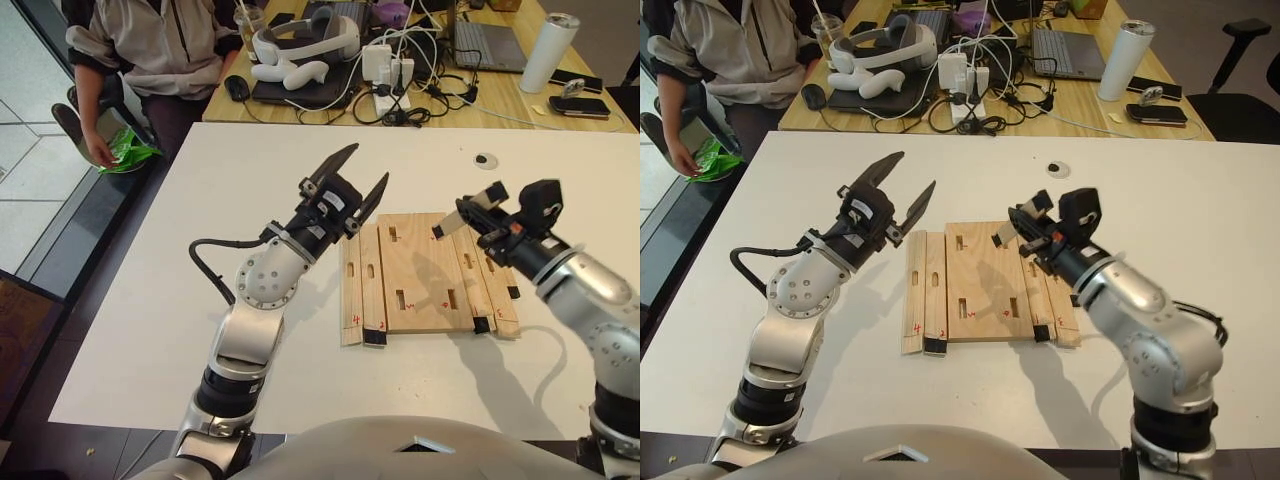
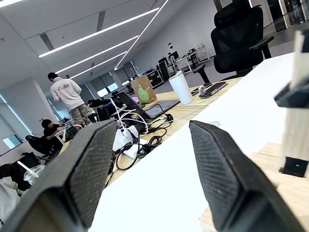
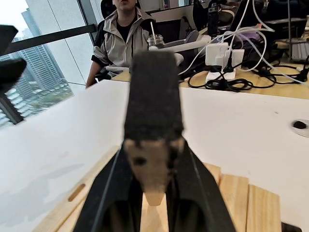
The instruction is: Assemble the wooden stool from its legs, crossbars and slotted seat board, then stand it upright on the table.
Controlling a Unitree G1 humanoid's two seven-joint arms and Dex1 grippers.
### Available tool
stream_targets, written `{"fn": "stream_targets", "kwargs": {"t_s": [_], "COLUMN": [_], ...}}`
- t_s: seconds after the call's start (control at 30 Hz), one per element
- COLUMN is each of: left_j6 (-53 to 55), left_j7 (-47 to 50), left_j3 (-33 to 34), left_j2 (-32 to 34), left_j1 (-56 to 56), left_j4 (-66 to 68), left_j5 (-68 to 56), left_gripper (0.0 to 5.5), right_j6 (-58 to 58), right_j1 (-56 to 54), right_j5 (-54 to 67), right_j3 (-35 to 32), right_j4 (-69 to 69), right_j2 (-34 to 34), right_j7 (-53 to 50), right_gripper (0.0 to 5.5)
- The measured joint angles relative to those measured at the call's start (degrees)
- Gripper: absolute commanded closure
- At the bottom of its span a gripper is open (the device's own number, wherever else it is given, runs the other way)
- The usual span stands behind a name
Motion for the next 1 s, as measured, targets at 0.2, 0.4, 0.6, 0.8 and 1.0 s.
{"fn": "stream_targets", "kwargs": {"t_s": [0.2, 0.4, 0.6, 0.8, 1.0], "left_j6": [3.98, 5.34, 5.35, 5.34, 9.55], "left_j7": [0.56, 0.57, 0.55, 0.57, 0.98], "left_j3": [1.13, 1.65, 1.55, 1.31, 1.46], "left_j2": [-0.79, -0.44, 0.32, 0.48, -0.38], "left_j1": [0.01, 0.08, -0.05, -0.07, 1.36], "left_j4": [-1.3, -2.01, -1.89, -1.84, -2.46], "left_j5": [-1.11, -1.67, -2.02, -2.04, -3.28], "left_gripper": [2.75, 2.75, 2.75, 2.75, 2.75], "right_j6": [-2.28, -5.94, -6.89, -5.83, -3.3], "right_j1": [8.0, 10.9, 10.08, 6.25, 8.25], "right_j5": [-13.68, -14.9, -16.45, -16.35, -16.65], "right_j3": [4.41, -0.46, -1.36, -1.28, 0.84], "right_j4": [-4.29, -0.5, 3.59, 4.37, 2.13], "right_j2": [-0.24, 1.1, 2.99, 7.28, 11.6], "right_j7": [-5.87, -3.09, -1.95, -2.7, -4.66], "right_gripper": [5.12, 5.12, 5.12, 5.12, 5.12]}}
